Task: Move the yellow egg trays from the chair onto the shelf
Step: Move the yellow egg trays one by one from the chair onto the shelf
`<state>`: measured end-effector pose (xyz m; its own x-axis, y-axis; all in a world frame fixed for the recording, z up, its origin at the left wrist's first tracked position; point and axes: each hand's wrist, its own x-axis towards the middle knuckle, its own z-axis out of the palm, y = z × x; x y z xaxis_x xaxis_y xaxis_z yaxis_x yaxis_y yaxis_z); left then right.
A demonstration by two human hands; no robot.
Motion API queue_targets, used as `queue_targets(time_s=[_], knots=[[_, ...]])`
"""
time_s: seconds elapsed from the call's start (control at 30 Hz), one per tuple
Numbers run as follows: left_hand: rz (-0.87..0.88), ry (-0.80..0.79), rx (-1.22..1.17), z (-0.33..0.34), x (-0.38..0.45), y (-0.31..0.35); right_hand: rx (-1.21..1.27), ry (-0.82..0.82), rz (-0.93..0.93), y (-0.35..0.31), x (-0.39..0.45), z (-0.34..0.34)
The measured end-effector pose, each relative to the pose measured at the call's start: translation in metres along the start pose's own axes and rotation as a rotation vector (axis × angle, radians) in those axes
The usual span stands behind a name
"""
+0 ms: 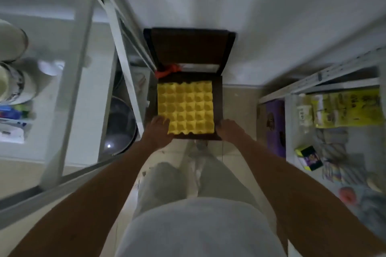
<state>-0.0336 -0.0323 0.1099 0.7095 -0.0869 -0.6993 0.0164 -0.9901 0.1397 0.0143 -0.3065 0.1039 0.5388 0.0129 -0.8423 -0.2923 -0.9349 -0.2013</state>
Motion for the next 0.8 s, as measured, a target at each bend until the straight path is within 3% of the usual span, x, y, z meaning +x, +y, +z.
queue_targets(time_s=[0.17,0.5,0.67,0.8], knots=[[-0.183,0.094,-0.311,0.007,0.041,-0.010,0.143,0.106,0.011,-0.012,0.064,-0.001],[-0.471,0.082,-0.897,0.077,0.178,-0.065,0.485,0.169,0.110,-0.004,0.230,0.062],[-0.546,0.042,-0.897,0.071,0.175,-0.070,0.572,0.385,0.155,0.010,0.210,0.088],[-0.430,-0.014,-0.853,0.029,0.149,-0.043,0.681,0.560,0.239,0.036,0.149,0.084]])
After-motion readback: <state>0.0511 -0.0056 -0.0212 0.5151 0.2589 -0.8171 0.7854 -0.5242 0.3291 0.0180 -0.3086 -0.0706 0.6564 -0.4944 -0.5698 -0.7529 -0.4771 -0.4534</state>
